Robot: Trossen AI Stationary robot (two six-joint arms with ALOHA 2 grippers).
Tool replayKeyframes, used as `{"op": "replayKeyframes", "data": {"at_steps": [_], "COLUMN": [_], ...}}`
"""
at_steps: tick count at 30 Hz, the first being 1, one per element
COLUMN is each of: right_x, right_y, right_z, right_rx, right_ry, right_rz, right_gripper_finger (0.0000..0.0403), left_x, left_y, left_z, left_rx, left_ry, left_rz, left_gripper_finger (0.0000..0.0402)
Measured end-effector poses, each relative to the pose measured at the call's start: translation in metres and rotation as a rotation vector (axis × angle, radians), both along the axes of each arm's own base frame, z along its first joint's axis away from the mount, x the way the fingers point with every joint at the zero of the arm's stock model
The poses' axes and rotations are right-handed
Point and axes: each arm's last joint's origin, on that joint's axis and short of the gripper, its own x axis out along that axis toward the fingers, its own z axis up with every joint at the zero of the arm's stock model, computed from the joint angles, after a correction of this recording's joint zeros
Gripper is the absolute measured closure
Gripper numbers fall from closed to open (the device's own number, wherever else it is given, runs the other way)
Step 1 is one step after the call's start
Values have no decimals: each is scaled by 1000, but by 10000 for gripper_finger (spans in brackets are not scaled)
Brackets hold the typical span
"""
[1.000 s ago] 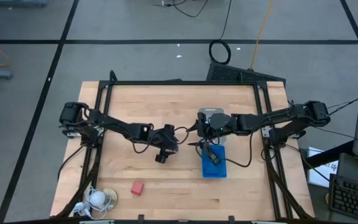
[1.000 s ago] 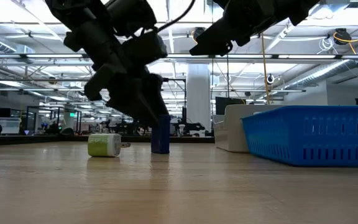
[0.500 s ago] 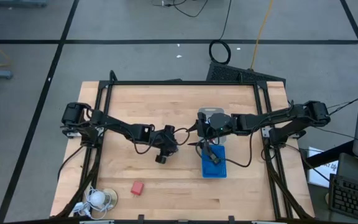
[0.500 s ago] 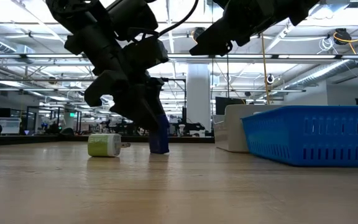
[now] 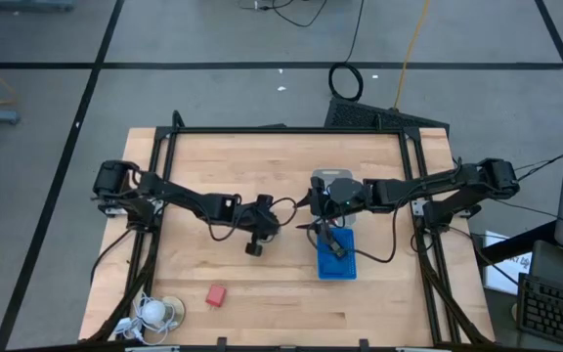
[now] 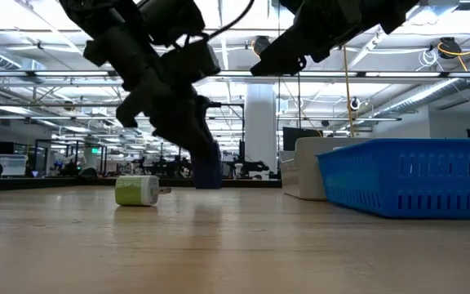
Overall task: Pick & Place Office items
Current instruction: Put the blue digital clock into the blue bin
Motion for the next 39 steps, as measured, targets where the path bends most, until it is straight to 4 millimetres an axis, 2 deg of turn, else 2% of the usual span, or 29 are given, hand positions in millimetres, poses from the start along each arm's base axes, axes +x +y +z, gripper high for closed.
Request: {"op": "replayKeyframes", "data": {"at_steps": [7, 14, 19, 23, 26, 29, 34, 37, 39], "right_x": [0, -5, -8, -6, -3, -2, -6, -6, -1], "right_y": [-1, -7, -10, -12, -16, -17, -17, -16, -14], "right_z": [-1, -7, -6, -3, 3, 4, 0, -11, -11], "right_rx": [-6, -73, -82, -78, -67, -54, -20, -4, 14], "right_ry": [13, 93, 103, 76, -20, -178, -471, -498, -538], "right_rz": [-12, -166, -207, -216, -231, -239, -240, -194, -137], "right_gripper_finger": [138, 138, 138, 138, 138, 138, 138, 138, 138], "left_x": [-9, -28, -55, -77, -91, -100, -98, -92, -88], "left_y": [1, 8, 24, 34, 38, 38, 31, 24, 21], "left_z": [33, 55, 54, 55, 57, 60, 66, 69, 72], "left_rx": [-33, -51, -59, -104, -153, -186, -236, -236, -228], "left_ry": [-89, -247, -465, -754, -948, -1057, -1087, -1097, -1102], "left_rz": [28, 32, 84, 71, 31, 14, -46, -75, -90], "left_gripper_finger": [344, 344, 344, 344, 343, 339, 343, 343, 343]}}
